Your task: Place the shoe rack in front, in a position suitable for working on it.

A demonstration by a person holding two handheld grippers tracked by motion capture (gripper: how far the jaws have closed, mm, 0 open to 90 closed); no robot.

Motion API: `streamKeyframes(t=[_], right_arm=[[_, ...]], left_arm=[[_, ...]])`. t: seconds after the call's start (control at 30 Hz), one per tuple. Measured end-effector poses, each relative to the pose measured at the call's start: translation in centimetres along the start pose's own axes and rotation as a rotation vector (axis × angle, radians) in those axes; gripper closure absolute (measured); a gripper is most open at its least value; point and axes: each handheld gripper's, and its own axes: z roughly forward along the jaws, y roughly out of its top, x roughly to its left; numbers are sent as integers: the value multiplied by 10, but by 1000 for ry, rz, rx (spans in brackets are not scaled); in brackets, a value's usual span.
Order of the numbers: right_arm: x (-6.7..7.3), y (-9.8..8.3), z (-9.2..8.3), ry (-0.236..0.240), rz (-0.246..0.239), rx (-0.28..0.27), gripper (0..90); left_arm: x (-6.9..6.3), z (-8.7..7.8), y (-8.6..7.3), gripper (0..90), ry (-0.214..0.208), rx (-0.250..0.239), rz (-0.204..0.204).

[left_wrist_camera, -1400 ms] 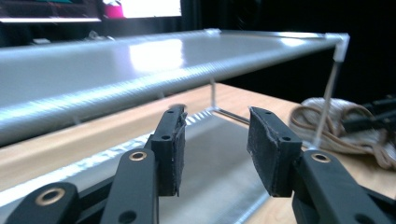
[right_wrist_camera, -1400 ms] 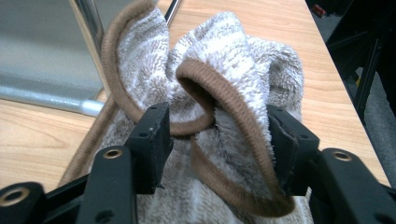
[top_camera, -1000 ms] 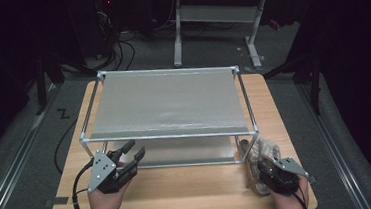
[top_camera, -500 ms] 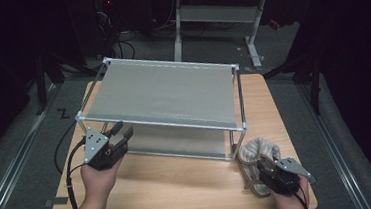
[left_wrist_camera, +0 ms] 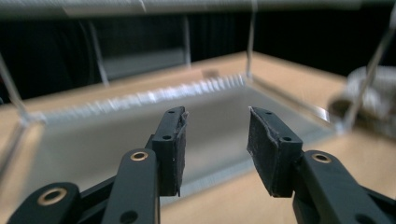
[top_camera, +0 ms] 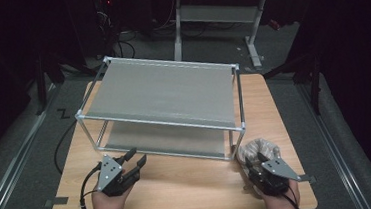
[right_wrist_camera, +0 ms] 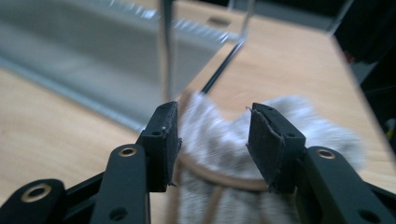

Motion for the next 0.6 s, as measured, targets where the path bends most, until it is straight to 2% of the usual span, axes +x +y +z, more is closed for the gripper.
streamKeyframes(t=[0.1,0.17,0.23,0.33,0.37,0.4,0.47,0.6], right_arm=[[5,-5,15,12,-18,73,501],[8,-9,27,10,-36,118,499],[10,-10,34,6,-45,136,505],[15,-6,41,-13,-78,140,556],[16,-6,44,-21,-85,140,589],[16,-5,46,-28,-88,141,662],[15,-3,46,-43,-78,140,789],[9,3,29,-45,-37,77,832]], left_arm=[[-2,4,-7,559,-23,27,17],[-2,3,-6,555,-24,19,22],[-1,2,-7,555,-27,11,11],[0,0,-8,554,-22,13,7],[0,-1,-9,554,-20,14,8],[1,-2,-9,554,-18,15,8],[1,-3,-9,555,-16,12,6],[2,-3,-9,554,-14,16,9]])
